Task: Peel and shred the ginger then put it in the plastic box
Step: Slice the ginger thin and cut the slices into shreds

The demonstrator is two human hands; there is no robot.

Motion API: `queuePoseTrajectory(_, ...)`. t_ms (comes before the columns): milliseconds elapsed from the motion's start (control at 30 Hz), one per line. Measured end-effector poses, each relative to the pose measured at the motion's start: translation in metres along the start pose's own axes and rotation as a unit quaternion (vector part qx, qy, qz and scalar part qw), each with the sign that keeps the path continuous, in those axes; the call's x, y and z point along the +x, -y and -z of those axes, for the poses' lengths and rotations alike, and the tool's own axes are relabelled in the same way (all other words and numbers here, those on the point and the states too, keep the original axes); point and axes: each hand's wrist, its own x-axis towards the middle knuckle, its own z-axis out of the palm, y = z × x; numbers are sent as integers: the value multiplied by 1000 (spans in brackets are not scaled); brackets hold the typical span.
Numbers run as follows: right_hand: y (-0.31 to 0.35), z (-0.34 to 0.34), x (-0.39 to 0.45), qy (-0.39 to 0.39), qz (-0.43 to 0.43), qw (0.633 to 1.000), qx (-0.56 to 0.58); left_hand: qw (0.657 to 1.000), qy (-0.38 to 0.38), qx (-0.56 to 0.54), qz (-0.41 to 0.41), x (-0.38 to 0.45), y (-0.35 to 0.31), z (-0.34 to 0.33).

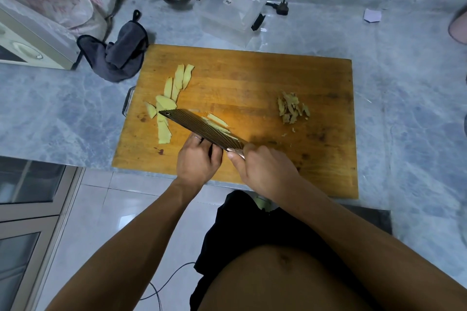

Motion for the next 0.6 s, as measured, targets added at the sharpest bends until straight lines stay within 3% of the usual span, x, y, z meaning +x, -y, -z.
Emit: queuePoseTrajectory(600,-4,5,-3,0,4,1000,1,1000,-3,2,4,-1,-1,-2)
